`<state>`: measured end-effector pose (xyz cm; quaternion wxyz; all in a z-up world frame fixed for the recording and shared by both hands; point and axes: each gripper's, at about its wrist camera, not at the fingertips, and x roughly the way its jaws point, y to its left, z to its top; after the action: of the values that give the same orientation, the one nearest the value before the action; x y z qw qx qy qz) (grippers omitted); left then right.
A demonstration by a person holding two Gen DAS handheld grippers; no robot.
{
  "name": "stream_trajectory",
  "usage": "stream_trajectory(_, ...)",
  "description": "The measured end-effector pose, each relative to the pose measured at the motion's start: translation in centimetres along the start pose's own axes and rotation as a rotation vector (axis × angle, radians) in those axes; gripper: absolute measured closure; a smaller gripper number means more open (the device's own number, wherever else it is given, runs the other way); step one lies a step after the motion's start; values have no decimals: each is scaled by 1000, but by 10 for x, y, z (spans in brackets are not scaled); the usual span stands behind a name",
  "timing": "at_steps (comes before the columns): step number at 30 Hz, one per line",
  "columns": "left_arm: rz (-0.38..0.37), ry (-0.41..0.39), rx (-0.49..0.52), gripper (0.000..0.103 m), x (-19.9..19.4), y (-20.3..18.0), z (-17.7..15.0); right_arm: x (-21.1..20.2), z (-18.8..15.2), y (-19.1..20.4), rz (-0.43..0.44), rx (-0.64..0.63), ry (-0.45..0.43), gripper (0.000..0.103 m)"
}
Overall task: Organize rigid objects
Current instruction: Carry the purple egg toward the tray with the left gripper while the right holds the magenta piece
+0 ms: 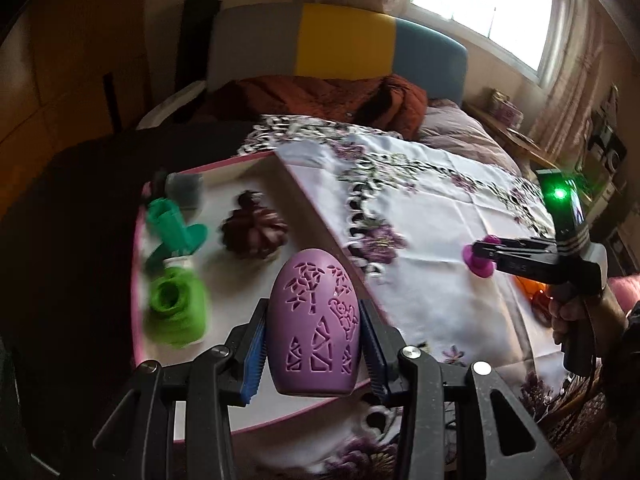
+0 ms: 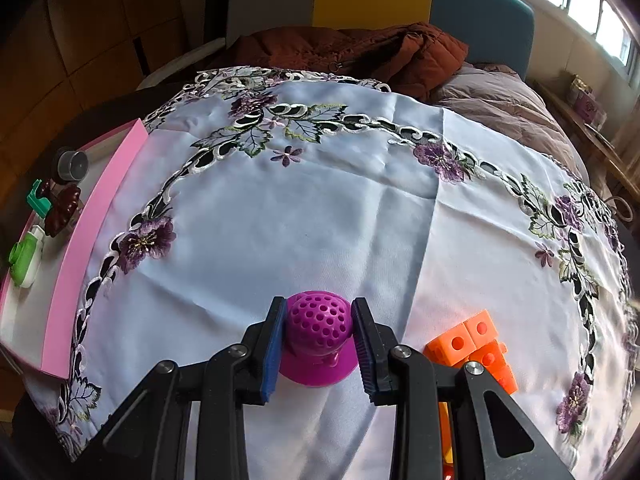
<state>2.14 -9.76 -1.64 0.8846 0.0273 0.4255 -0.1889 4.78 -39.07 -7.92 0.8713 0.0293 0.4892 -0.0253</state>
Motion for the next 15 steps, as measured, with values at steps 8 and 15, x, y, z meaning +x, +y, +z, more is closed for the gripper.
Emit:
stream_trajectory(8, 28, 43, -113, 60, -11, 49, -13, 0, 0, 2, 8, -9, 5, 70)
stream_trajectory(15, 46, 123, -165, 60, 16, 67, -24, 0, 0, 4, 12, -20, 5, 70)
